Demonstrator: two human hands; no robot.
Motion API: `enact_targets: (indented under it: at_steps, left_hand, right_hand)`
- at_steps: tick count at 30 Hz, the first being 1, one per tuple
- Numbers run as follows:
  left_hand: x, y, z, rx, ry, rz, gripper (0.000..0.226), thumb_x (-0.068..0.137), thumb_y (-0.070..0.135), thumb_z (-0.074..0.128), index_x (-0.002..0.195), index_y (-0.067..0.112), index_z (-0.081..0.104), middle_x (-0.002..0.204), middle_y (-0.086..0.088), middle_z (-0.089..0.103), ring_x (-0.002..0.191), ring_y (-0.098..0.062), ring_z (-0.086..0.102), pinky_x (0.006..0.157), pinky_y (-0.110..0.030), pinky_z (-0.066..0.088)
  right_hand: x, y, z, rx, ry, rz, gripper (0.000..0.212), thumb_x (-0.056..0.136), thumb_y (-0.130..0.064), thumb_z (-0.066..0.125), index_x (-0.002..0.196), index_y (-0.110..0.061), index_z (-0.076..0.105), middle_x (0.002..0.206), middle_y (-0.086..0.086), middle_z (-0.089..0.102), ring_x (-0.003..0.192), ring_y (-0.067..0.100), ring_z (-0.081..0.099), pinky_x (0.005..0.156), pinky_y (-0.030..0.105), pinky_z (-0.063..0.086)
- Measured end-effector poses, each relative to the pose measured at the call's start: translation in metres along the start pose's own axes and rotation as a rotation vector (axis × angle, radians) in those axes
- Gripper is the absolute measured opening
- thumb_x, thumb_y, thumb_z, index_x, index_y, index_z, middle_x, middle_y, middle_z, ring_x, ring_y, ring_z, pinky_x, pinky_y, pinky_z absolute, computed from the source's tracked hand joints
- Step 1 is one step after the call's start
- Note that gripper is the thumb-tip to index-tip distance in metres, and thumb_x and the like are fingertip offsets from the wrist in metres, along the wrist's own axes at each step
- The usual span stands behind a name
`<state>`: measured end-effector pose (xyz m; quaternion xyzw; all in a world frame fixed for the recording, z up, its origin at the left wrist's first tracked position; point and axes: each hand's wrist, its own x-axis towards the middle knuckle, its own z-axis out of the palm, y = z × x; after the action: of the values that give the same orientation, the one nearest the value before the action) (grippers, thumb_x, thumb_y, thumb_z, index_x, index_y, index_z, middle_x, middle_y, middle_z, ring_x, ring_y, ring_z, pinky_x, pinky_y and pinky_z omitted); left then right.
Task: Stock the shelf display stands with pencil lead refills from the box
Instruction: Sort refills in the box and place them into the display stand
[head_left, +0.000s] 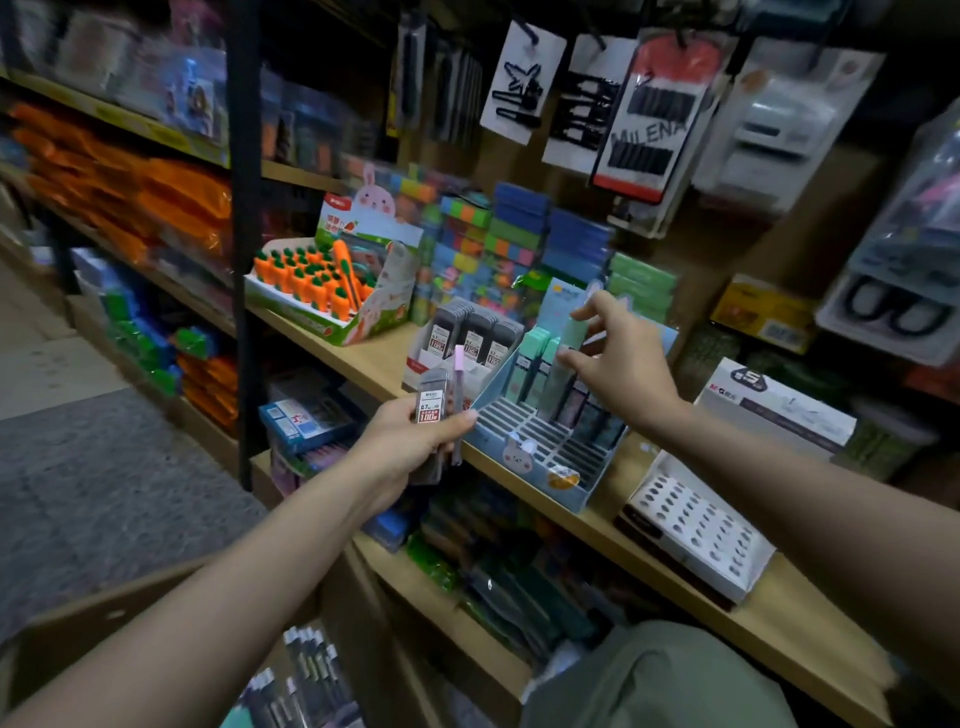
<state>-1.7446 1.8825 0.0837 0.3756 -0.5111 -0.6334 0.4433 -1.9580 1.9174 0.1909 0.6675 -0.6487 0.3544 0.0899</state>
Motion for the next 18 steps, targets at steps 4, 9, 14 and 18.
enact_targets:
  at_steps: [4,9,14,18]
  left_hand:
    - [0.009,-0.002,-0.007,-0.024,0.033,0.018,0.021,0.075,0.024,0.082,0.09,0.013,0.072,0.063,0.003,0.067,0.053,-0.008,0.06,0.056,-0.026,0.049]
    - [0.016,-0.005,-0.013,-0.009,0.048,0.032,0.022,0.076,0.022,0.082,0.092,0.011,0.071,0.064,0.002,0.065,0.057,-0.01,0.056,0.057,-0.024,0.048]
    - [0.02,-0.007,-0.008,-0.003,0.019,0.023,0.03,0.074,0.023,0.083,0.098,0.011,0.071,0.089,-0.016,0.073,0.079,-0.023,0.064,0.078,-0.04,0.056]
    - [0.023,-0.007,-0.004,-0.013,0.014,0.034,0.032,0.073,0.021,0.084,0.099,0.007,0.07,0.075,-0.007,0.068,0.068,-0.018,0.059,0.064,-0.03,0.051]
  right_hand:
    - [0.012,-0.001,0.018,-0.154,0.024,-0.045,0.039,0.081,-0.026,0.079,0.11,-0.016,0.056,0.088,0.003,0.063,0.083,0.025,0.062,0.07,0.043,0.053]
    - [0.022,0.004,0.027,-0.245,0.029,-0.041,0.04,0.08,-0.03,0.079,0.11,-0.017,0.057,0.097,0.006,0.067,0.093,0.028,0.061,0.08,0.048,0.05]
    - [0.023,0.017,0.039,-0.277,0.014,-0.004,0.037,0.08,-0.033,0.078,0.108,-0.019,0.059,0.094,0.003,0.07,0.098,0.027,0.062,0.088,0.043,0.043]
    - [0.024,0.023,0.044,-0.287,0.003,0.004,0.036,0.08,-0.036,0.077,0.107,-0.022,0.059,0.089,0.0,0.071,0.1,0.025,0.059,0.085,0.04,0.035]
